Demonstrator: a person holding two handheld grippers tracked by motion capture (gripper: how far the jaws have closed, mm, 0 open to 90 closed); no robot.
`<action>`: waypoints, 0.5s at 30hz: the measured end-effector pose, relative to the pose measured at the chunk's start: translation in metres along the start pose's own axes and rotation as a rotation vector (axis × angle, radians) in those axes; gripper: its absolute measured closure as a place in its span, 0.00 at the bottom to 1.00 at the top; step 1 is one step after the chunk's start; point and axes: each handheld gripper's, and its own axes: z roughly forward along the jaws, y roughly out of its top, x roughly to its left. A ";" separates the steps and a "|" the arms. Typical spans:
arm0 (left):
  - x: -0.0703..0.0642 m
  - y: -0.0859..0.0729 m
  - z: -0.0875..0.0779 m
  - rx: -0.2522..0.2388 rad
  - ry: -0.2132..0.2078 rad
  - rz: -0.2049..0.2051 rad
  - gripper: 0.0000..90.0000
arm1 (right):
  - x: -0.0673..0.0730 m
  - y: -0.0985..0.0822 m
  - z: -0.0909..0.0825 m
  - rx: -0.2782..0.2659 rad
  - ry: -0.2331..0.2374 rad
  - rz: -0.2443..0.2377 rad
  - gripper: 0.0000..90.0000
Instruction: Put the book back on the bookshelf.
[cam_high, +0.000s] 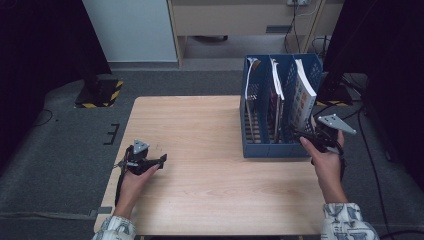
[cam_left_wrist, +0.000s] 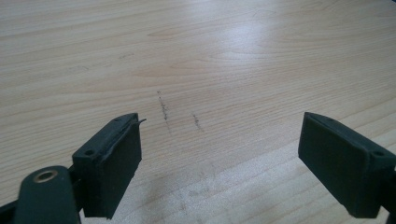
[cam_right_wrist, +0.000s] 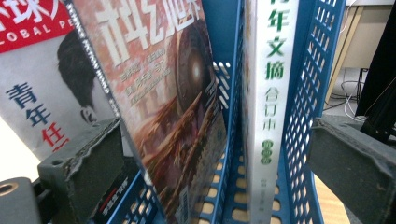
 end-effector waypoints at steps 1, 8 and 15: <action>0.000 0.000 0.000 0.000 0.000 0.000 0.15 | 0.000 0.000 0.000 0.000 0.000 0.000 0.05; 0.000 -0.002 0.004 0.025 -0.003 -0.004 0.14 | 0.007 -0.013 -0.008 0.023 0.011 0.002 0.05; 0.002 -0.004 0.006 0.043 0.020 -0.023 0.05 | 0.011 -0.022 -0.012 0.040 0.017 0.004 0.05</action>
